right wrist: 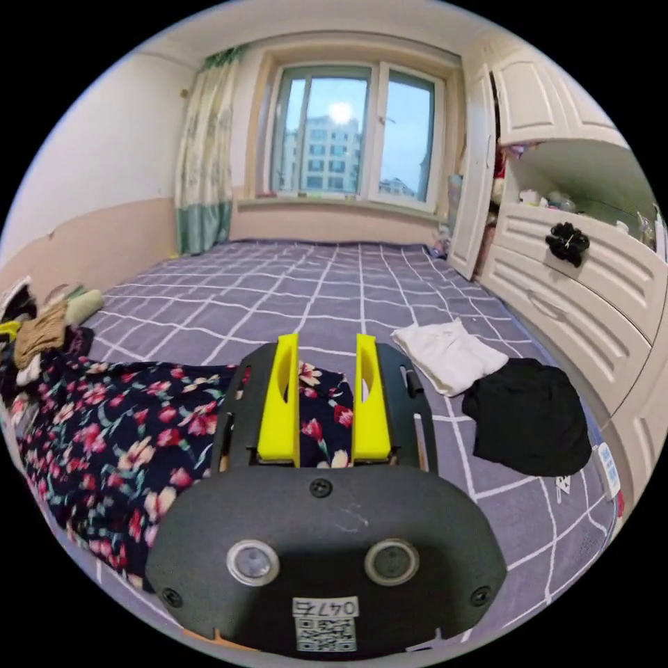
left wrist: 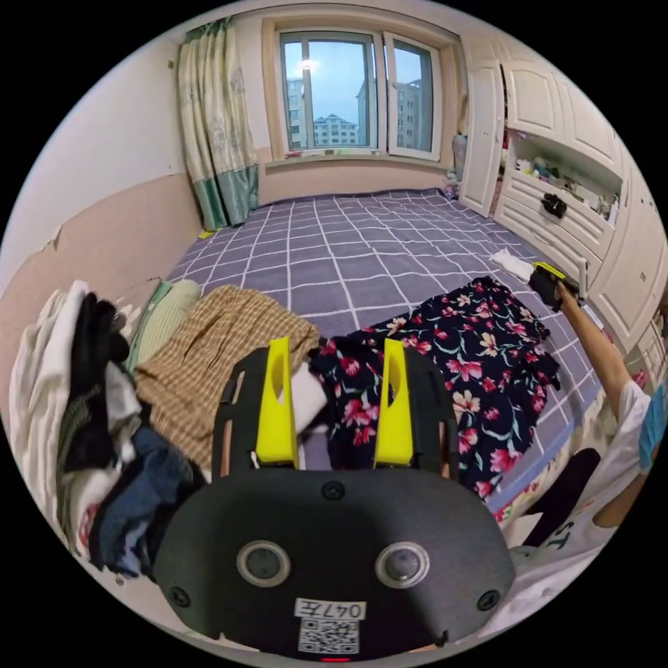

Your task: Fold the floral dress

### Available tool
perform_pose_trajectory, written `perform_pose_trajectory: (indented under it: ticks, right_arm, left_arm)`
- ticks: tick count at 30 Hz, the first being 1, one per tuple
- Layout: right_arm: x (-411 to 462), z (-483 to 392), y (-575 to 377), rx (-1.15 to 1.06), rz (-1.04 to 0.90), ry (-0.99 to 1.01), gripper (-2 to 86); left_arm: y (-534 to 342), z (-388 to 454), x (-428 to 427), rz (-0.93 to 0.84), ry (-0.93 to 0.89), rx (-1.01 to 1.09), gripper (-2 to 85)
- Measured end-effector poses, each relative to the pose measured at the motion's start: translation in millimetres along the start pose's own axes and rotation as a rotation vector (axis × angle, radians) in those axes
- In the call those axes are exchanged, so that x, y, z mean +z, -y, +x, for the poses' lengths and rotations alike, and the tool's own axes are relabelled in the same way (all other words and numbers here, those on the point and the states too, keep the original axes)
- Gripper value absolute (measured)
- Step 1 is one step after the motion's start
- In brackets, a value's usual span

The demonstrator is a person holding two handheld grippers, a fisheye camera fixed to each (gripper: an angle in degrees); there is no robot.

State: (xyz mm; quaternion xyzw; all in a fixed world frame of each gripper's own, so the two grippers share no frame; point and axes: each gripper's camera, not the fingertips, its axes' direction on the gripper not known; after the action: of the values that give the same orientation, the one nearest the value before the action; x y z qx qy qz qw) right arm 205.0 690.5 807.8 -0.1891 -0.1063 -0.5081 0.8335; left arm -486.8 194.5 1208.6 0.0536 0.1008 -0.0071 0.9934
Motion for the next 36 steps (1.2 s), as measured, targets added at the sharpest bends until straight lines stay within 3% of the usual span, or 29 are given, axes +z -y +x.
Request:
perform_pose_trajectory:
  ticks: [6,10,16,20,22,26,36]
  right_arm:
    - [-162.6,-50.1,-115.3,-0.299,-0.001,0.397,6.4]
    - [-199.8,-115.3,-178.3,-0.420,-0.058,0.481,7.4]
    - [-200.2,-209.4,-203.5,-0.652,-0.120,0.384,7.3]
    - [-179.0,-219.7,-201.9,-0.666,-0.229,0.195,0.6]
    - [-188.0,-205.5,-198.2,-0.582,-0.209,0.165,0.1]
    - [-257.8,-150.5,-185.0,-0.418,-0.085,0.075,-0.1]
    - [-568.7,-58.0,-115.4,-0.354,0.240,-0.073,-0.2]
  left_arm:
    - [-89.3,42.0,-41.0,-0.108,-0.146,0.086,16.2]
    - [-129.5,123.8,-28.0,-0.133,-0.317,0.286,17.0]
    - [-115.8,279.0,7.2,-0.009,-0.588,0.661,16.8]
    - [-91.7,334.1,55.2,-0.007,-0.548,0.795,13.7]
    - [-79.5,354.2,93.4,-0.089,-0.528,0.824,6.4]
    - [-77.9,357.1,116.9,-0.140,-0.398,0.825,-0.2]
    - [-78.6,273.5,29.9,0.143,-0.726,0.685,0.7]
